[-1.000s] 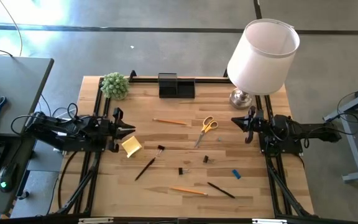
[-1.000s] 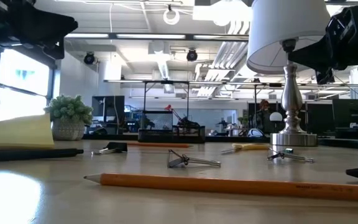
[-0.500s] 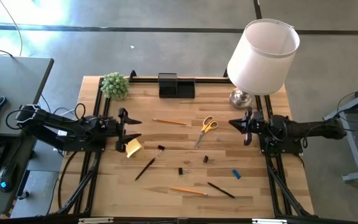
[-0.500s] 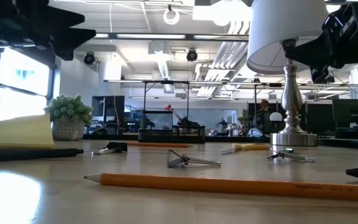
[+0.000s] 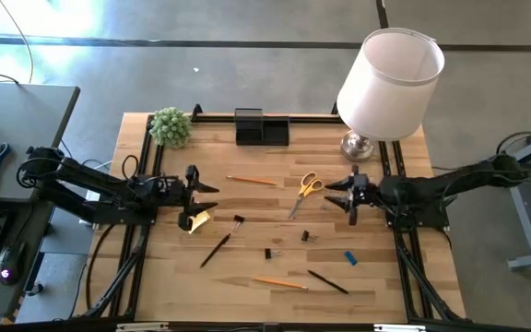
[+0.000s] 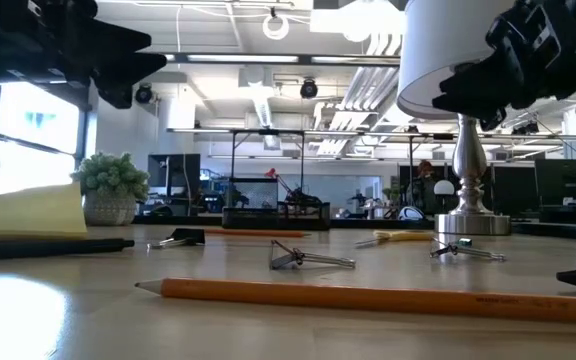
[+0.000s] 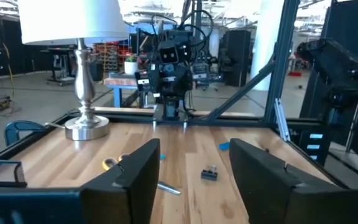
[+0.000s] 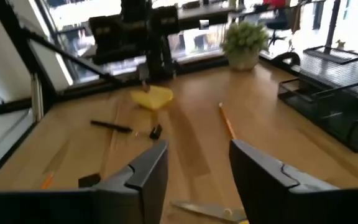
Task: Pick and place office supplies into organizer
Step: Put the right black binder clip into the bottom left slot of the desk organizer
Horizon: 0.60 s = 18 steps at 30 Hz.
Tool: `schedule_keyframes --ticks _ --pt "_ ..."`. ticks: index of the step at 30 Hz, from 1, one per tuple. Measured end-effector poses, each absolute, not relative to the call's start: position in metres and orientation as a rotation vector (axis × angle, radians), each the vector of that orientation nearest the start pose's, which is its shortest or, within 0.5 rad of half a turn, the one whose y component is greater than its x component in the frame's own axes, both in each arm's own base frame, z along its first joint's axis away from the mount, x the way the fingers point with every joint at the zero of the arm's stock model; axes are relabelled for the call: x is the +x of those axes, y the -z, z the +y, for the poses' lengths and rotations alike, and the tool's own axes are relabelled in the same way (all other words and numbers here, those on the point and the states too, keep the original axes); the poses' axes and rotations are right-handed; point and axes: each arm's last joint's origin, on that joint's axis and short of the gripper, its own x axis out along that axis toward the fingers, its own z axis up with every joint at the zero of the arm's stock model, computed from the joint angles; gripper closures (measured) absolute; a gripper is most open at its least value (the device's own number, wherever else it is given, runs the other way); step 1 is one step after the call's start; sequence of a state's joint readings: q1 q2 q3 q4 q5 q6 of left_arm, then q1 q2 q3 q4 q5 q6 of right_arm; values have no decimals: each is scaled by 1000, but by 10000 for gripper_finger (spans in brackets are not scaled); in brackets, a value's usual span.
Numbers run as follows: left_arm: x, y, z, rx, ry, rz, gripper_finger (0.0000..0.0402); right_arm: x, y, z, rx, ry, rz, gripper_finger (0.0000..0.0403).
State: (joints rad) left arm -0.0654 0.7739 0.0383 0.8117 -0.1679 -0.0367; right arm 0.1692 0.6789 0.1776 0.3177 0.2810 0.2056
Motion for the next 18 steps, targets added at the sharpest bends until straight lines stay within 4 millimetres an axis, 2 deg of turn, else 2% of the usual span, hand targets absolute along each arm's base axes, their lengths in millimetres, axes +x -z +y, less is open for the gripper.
schedule_keyframes --ticks 4,7,10,18 --pt "155 -172 -5 -71 -100 -77 235 172 -196 30 133 108 300 208" --pt "160 -170 -6 -99 -98 -88 236 188 -195 41 120 102 409 206" --pt "167 -168 -6 -126 -94 -93 236 202 -188 52 120 97 509 208" --pt "201 -157 -9 -151 -72 27 237 228 -168 80 170 111 634 201"
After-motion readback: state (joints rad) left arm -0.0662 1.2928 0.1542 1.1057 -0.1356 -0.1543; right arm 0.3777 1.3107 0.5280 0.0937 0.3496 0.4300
